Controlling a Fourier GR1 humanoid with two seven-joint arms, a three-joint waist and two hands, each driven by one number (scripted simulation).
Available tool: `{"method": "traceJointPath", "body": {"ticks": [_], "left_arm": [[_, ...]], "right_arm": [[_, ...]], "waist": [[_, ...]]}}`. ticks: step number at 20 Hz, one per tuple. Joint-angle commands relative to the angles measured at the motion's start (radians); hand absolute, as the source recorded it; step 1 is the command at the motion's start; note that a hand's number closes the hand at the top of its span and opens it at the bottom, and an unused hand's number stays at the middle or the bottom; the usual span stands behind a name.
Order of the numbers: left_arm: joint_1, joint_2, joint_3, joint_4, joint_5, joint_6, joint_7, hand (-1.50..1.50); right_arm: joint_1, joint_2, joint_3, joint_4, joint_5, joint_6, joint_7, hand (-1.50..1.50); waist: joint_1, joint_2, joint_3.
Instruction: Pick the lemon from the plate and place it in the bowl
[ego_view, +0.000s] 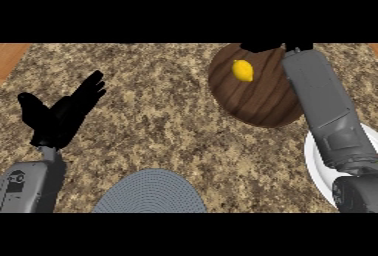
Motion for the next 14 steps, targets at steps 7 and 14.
{"method": "traceJointPath", "body": {"ticks": [7, 14], "left_arm": [[0.057, -0.021, -0.003, -0.009, -0.037, 0.047, -0.006, 0.00], [0.058, -0.004, 0.029, 0.001, -0.031, 0.058, 0.023, 0.00]], "right_arm": [[0.009, -0.158, -0.047, 0.031, -0.020, -0.114, -0.086, -1.50], [0.117, -0.196, 0.011, -0.127, -0.056, 0.053, -0.189, -1.50]], "waist": [[-0.047, -0.024, 0.000], [-0.101, -0.046, -0.002]]}}
